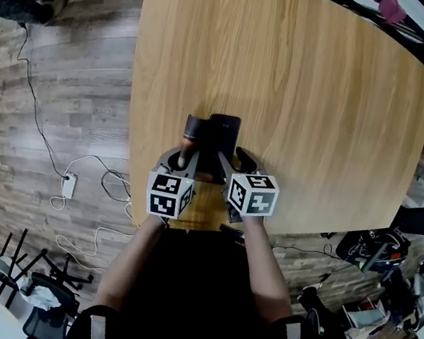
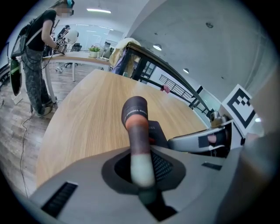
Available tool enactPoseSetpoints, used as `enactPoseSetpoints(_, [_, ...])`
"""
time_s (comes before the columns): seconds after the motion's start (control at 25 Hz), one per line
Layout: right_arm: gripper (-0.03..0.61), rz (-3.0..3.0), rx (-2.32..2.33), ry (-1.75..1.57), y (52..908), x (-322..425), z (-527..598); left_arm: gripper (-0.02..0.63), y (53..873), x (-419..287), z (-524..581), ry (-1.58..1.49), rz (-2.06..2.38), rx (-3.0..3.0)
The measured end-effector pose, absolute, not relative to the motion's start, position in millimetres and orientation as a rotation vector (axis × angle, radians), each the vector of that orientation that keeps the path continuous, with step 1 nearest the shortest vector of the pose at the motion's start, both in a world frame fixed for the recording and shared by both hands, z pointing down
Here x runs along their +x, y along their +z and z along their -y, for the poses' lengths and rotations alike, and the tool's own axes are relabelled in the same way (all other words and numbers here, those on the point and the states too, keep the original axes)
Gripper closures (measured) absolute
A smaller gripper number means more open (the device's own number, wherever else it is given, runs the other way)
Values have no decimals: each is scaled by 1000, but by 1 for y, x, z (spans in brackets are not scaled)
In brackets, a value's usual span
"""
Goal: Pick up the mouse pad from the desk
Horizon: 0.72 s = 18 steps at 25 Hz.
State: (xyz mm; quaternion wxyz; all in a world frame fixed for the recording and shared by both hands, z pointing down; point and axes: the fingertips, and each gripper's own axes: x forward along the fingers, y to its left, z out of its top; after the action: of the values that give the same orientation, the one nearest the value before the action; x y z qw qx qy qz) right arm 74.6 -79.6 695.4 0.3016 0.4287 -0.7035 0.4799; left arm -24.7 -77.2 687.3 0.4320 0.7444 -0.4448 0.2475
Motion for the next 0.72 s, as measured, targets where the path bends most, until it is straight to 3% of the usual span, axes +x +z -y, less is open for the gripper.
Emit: enactPoseSetpoints(0.72, [358,1911,1181,1218,666,72,79,568,653,-26,72,523,1117,1898])
